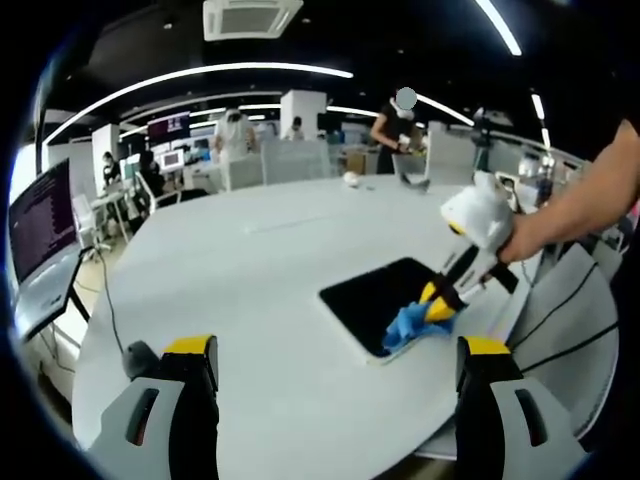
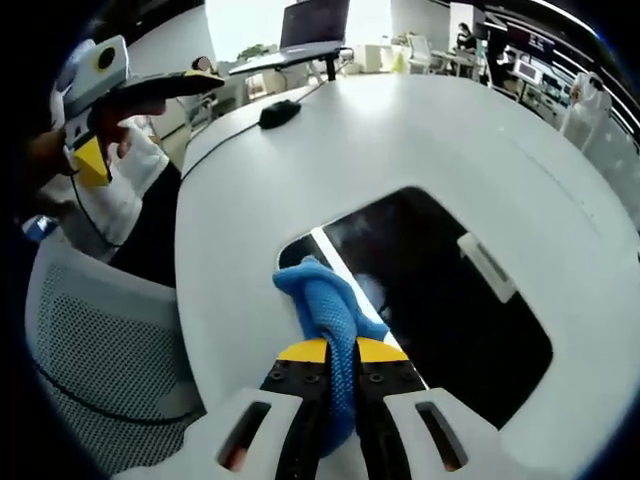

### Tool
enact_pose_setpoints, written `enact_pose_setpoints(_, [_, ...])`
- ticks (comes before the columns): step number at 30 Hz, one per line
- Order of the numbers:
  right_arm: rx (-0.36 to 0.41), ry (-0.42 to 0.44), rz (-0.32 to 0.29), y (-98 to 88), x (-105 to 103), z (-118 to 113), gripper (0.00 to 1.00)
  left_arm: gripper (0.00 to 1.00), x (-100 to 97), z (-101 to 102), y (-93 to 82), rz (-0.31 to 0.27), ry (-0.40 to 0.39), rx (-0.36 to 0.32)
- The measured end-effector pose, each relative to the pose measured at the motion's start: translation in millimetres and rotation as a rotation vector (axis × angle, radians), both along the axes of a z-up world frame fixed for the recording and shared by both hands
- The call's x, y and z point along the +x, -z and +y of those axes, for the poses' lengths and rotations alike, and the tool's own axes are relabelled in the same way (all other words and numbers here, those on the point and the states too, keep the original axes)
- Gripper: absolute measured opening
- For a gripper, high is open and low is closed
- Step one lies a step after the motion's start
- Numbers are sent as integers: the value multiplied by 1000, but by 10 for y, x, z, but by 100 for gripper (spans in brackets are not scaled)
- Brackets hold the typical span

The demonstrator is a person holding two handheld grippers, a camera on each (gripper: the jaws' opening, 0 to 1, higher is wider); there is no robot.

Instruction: Wipe the mirror surface with the cleaning cloth until all visible marks leave the cleaned area.

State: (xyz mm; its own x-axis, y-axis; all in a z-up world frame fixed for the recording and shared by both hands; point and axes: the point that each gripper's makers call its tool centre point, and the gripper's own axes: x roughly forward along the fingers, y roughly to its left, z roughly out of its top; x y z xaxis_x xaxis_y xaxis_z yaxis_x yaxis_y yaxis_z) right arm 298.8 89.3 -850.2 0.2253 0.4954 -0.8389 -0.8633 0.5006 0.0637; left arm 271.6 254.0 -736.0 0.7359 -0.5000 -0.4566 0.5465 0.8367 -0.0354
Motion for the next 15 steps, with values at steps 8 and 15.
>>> enact_pose_setpoints(8, [-8, 2, 9, 1, -12, -108, 4, 99, 25, -52, -8, -2, 15, 3])
enact_pose_setpoints(15, [-10, 2, 26, 0, -17, -155, 4, 99, 25, -64, -12, -1, 18, 4])
